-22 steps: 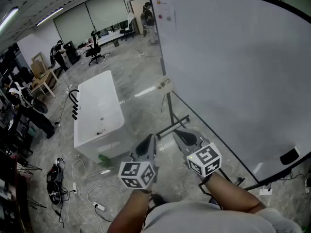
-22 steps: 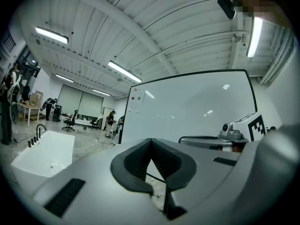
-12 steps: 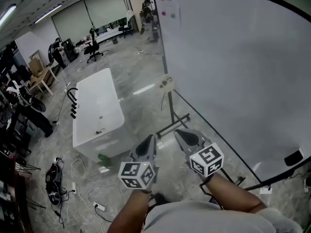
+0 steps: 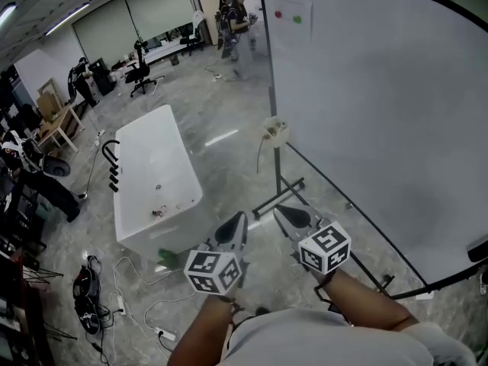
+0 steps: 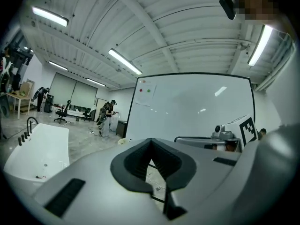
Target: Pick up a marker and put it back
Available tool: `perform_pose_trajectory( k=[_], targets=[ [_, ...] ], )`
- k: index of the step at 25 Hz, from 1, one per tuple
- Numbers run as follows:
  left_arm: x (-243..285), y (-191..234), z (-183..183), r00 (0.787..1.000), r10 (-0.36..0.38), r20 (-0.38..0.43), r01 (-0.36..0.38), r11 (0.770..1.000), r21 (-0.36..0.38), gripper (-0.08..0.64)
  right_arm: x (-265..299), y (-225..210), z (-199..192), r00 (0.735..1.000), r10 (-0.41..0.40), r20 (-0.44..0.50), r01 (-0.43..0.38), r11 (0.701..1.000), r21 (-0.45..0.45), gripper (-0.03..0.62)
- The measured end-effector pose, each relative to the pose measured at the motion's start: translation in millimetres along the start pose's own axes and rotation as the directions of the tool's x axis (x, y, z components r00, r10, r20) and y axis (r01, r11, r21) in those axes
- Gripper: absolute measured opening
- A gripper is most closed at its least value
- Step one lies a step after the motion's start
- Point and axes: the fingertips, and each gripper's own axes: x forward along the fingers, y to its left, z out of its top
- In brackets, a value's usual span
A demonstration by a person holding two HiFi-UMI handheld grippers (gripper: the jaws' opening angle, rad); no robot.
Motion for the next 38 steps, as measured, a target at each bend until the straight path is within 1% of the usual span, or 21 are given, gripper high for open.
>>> perform_pose_trajectory(
  k=[3, 6, 8, 12, 17, 21, 24, 28, 30, 35, 38],
  targets=[
    [2, 35, 4, 0.999, -0.026, -0.022, 0.026, 1.000, -0.003, 0.005, 37, 6, 0, 1.000, -0.012, -0.011, 0.013, 1.000, 0.017, 0.000],
    [-2, 55, 12, 0.999, -0.039, -0.022, 0.039, 0.999, -0.004, 0.005, 57, 11, 3, 1.000, -0.022, -0.011, 0.022, 0.999, 0.023, 0.000],
    [-3, 65, 14, 0.998, -0.049, -0.028, 0.049, 0.999, -0.007, 0.005, 66, 8, 1, 0.999, -0.035, -0.012, 0.036, 0.998, 0.044, 0.000],
    [8, 94, 9, 0.997, -0.058, -0.045, 0.057, 0.998, -0.027, 0.005, 91, -15, -14, 0.997, -0.066, -0.044, 0.070, 0.995, 0.077, 0.000],
    [44, 138, 1, 0.996, -0.050, -0.074, 0.046, 0.998, -0.052, 0.005, 131, -61, -26, 0.994, -0.092, -0.065, 0.099, 0.989, 0.106, 0.000],
    [98, 166, 3, 0.995, -0.054, -0.084, 0.050, 0.998, -0.043, 0.005, 163, -126, -36, 0.990, -0.121, -0.075, 0.129, 0.986, 0.106, 0.000],
    [144, 191, 4, 0.994, -0.032, -0.102, 0.028, 0.999, -0.033, 0.005, 183, -185, -49, 0.984, -0.150, -0.093, 0.160, 0.980, 0.115, 0.000],
    [223, 216, 11, 0.993, -0.023, -0.114, 0.020, 0.999, -0.030, 0.005, 210, -275, -58, 0.975, -0.184, -0.123, 0.201, 0.968, 0.147, 0.000],
    [263, 224, 15, 0.993, -0.026, -0.118, 0.022, 0.999, -0.031, 0.005, 223, -313, -58, 0.971, -0.195, -0.136, 0.214, 0.965, 0.148, 0.000],
    [343, 230, 21, 0.991, -0.045, -0.127, 0.040, 0.998, -0.038, 0.005, 253, -387, -60, 0.964, -0.206, -0.166, 0.232, 0.960, 0.159, 0.003],
    [379, 233, 18, 0.988, -0.057, -0.141, 0.051, 0.998, -0.045, 0.005, 268, -417, -67, 0.957, -0.220, -0.187, 0.252, 0.953, 0.168, 0.018]
  ],
)
